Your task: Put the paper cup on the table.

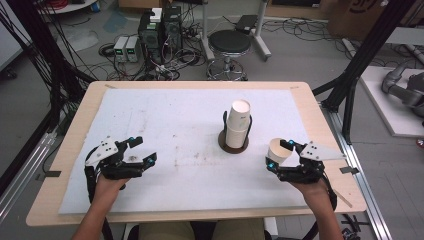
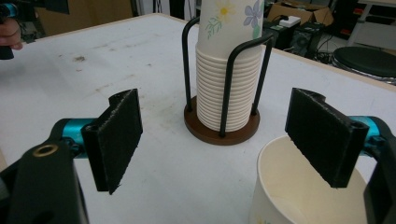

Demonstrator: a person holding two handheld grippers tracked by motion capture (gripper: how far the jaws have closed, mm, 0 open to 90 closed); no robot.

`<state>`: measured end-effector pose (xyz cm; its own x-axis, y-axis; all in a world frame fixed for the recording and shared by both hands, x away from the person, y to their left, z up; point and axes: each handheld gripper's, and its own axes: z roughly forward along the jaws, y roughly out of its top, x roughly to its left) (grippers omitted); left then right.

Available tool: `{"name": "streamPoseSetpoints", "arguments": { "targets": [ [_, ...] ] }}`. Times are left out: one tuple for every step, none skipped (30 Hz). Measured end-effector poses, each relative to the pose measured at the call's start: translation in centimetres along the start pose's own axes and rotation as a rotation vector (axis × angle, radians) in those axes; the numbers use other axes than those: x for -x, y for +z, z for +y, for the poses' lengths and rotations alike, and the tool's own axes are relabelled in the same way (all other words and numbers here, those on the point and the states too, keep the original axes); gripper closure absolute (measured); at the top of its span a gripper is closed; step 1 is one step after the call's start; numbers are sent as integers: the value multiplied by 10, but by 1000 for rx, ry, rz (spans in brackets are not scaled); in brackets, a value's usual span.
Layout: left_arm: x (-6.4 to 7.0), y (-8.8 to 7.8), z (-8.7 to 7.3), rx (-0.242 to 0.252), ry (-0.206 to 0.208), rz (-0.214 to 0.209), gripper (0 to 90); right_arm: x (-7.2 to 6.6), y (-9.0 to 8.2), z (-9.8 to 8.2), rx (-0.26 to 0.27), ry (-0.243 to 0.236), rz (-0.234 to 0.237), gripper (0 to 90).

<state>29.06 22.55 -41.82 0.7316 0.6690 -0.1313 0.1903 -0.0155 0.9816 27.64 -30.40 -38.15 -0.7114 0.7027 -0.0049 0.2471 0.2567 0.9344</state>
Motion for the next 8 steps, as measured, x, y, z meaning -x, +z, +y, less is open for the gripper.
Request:
{"name": "streamPoseSetpoints", "arguments": {
  "targets": [
    [0, 0, 0, -1, 0, 1, 161, 0, 0, 0, 1, 1, 1, 191],
    [0, 0, 0, -1, -1, 0, 160, 0, 0, 0, 1, 0, 0, 191],
    [-1, 0, 0, -3, -1, 0, 161, 0, 0, 0, 0, -2, 1, 191],
    [-1, 0, 0, -1, -2, 0, 161, 0, 0, 1, 1, -2, 2, 191],
    [-1, 0, -1, 0, -3, 0, 161, 0, 0, 1, 1, -2, 3, 191],
    [-1, 0, -1, 0, -5, 0, 160, 0, 0, 1, 2, -2, 3, 191],
    [-1, 0, -1, 1, -6, 2, 161, 0, 0, 1, 2, 0, 3, 191],
    [-1, 0, -1, 3, -6, 4, 161, 1, 0, 1, 3, -1, 3, 191]
  ]
}}
